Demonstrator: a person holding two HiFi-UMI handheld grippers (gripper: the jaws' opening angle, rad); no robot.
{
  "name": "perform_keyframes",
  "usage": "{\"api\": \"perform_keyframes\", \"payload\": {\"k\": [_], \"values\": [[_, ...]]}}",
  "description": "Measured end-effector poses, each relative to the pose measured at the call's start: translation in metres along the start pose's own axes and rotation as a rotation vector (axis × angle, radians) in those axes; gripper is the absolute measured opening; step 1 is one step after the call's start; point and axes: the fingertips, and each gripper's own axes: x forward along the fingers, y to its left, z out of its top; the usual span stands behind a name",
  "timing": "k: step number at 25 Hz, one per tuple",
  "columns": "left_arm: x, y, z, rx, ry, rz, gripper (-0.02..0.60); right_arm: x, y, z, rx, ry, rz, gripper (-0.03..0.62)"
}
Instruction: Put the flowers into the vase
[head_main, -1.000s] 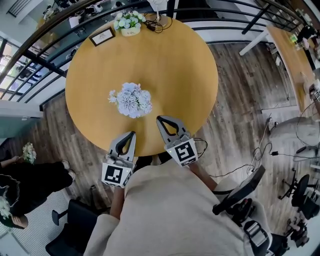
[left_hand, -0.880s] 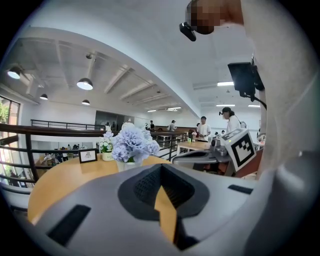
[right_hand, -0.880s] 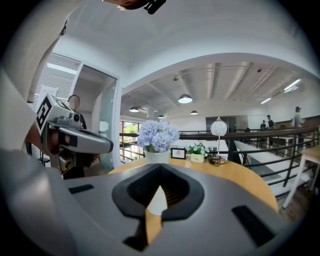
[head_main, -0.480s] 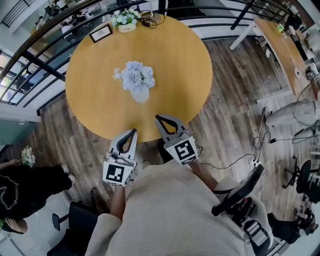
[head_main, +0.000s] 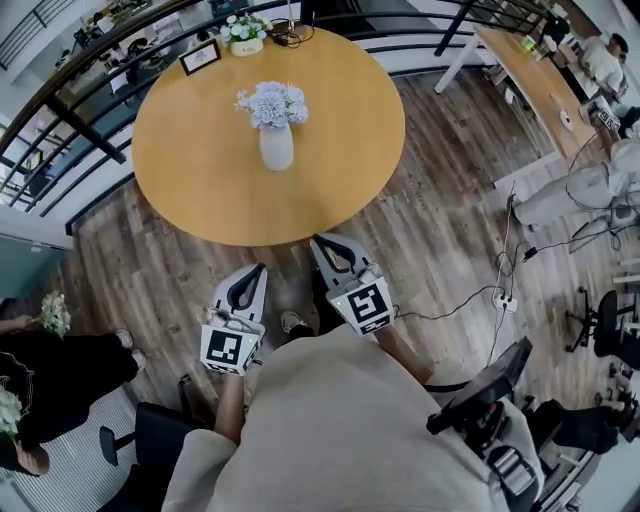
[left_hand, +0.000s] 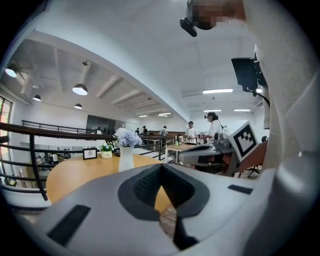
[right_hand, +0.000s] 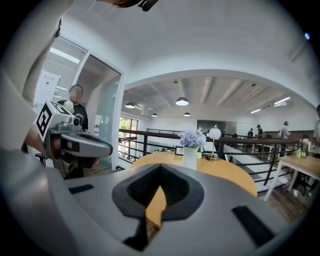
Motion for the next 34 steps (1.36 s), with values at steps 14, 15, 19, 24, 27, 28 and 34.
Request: {"api": "perform_keyframes", "payload": {"k": [14,15,19,24,27,28,34], "values": [[0.002,-0.036,0.016,0.008,-0.049,0.027,0.008,-0.057,-0.025,-0.007,-0.005,-0.001,-0.043,0.006],[0.004,-0.04,0.017,0.012,-0.048,0.028,0.006,-0.058,-0.027,-0.006,-0.007,-0.005,-0.038,0.006],[0.014,-0.056,0.019,0.021,-0.043,0.03,0.008,-0.065,-0.036,-0.006,-0.015,-0.013,-0.028,0.006],[0.021,-0.064,0.02,0.034,-0.04,0.026,0.008,-0.063,-0.035,-0.003,-0.036,-0.025,-0.01,0.006],[0.026,-0.065,0.023,0.048,-0.036,0.023,0.006,-0.063,-0.036,-0.003,-0.039,-0.029,-0.001,0.006],[0.028,-0.066,0.023,0.051,-0.035,0.022,0.008,-0.063,-0.037,-0.003,-0.039,-0.029,-0.001,0.006],[0.033,-0.067,0.018,0.065,-0.026,0.012,0.008,-0.061,-0.04,-0.01,-0.051,-0.013,-0.009,0.006]]}}
